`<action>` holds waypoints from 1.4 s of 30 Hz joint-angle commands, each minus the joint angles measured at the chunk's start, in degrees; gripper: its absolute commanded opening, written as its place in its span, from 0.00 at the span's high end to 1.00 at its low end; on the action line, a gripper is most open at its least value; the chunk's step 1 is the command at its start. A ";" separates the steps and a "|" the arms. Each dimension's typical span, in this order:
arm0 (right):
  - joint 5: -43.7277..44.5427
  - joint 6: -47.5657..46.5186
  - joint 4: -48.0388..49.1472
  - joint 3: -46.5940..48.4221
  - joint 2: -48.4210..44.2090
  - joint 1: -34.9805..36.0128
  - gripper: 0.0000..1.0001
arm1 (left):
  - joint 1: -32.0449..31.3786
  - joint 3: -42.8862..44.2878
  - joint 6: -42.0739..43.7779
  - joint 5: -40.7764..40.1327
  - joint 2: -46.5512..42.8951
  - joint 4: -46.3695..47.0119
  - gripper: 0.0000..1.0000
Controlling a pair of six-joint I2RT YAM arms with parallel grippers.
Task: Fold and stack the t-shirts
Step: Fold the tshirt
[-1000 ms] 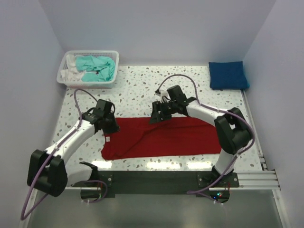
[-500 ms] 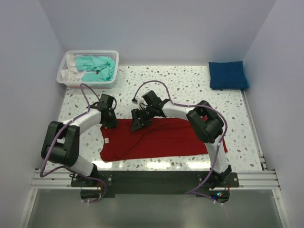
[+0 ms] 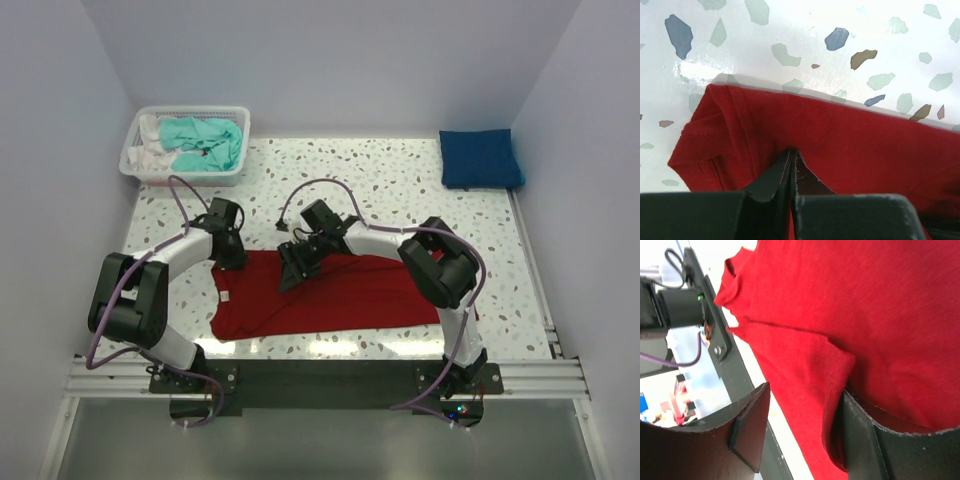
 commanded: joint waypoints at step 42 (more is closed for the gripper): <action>34.11 -8.17 -18.43 -13.05 -29.28 -8.50 0.35 | 4.49 9.87 4.90 -8.40 11.79 -1.81 0.95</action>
